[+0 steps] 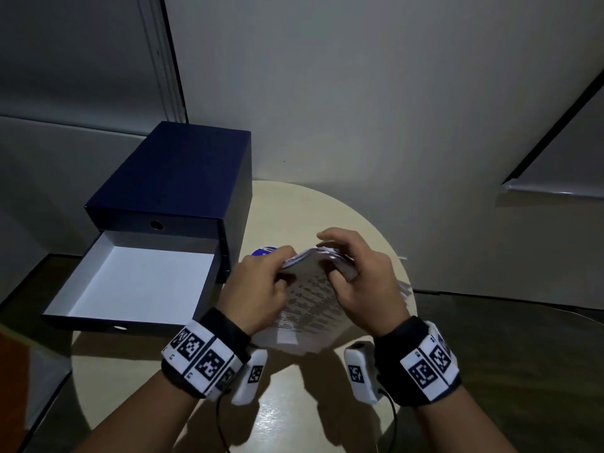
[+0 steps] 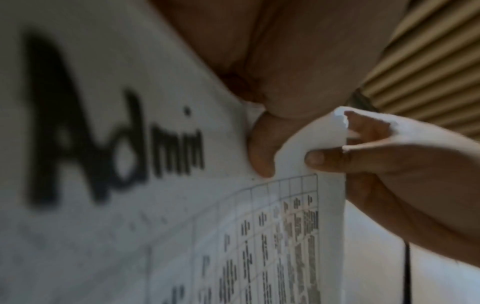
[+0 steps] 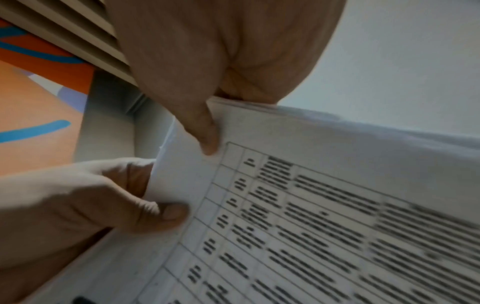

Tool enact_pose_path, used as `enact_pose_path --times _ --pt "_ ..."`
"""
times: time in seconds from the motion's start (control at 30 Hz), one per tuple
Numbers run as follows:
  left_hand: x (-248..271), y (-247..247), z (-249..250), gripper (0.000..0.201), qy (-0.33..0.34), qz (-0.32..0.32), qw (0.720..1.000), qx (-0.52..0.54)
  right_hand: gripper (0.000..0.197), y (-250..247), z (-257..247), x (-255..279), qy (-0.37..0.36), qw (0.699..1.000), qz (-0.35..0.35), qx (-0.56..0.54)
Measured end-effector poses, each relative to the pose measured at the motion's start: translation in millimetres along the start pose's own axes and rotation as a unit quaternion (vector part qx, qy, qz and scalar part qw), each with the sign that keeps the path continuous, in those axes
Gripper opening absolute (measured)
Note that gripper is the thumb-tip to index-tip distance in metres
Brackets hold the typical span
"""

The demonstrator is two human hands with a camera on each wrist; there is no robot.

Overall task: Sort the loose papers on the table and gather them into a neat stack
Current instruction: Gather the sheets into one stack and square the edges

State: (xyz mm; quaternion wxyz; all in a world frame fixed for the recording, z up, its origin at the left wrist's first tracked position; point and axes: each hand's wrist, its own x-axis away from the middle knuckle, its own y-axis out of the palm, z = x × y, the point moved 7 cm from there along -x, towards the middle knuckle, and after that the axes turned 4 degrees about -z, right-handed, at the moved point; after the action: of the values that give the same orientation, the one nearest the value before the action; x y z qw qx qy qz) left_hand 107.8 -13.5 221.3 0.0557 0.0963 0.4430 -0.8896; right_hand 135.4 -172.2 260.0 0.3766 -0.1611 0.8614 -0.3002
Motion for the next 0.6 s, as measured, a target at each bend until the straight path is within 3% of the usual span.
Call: enact_pose_path --times 0.07,0.13,0.2,0.27,0.37,0.43,0.47,0.53,0.6 --pt "2 -1 -18 0.025 -0.031 0.021 0.998 0.057 0.045 -11 15 12 0.035 0.998 0.045 0.031" --pt "6 0 -43 0.03 -0.089 0.028 0.982 0.163 0.059 -26 51 38 0.149 0.982 0.113 0.021" --pt "11 0 -68 0.037 -0.137 0.038 0.951 0.275 0.074 -37 93 74 0.304 0.931 0.187 -0.074" --pt "16 -1 -85 0.026 -0.151 0.058 0.93 0.33 0.084 -36 121 101 0.392 0.876 0.231 -0.159" --pt "20 9 -96 0.018 -0.156 0.083 0.889 0.423 0.081 -19 153 122 0.427 0.805 0.22 -0.35" --pt "23 22 -95 0.019 -0.16 0.072 0.864 0.473 0.057 -3 174 129 0.43 0.774 0.165 -0.436" --pt "25 28 -97 0.021 -0.161 0.069 0.867 0.467 0.045 0 176 131 0.436 0.774 0.138 -0.438" --pt "28 36 -100 0.028 -0.174 0.063 0.895 0.407 0.045 3 175 134 0.442 0.807 0.091 -0.381" --pt "33 43 -102 0.033 -0.189 0.069 0.916 0.347 0.029 5 177 137 0.45 0.829 0.086 -0.319"
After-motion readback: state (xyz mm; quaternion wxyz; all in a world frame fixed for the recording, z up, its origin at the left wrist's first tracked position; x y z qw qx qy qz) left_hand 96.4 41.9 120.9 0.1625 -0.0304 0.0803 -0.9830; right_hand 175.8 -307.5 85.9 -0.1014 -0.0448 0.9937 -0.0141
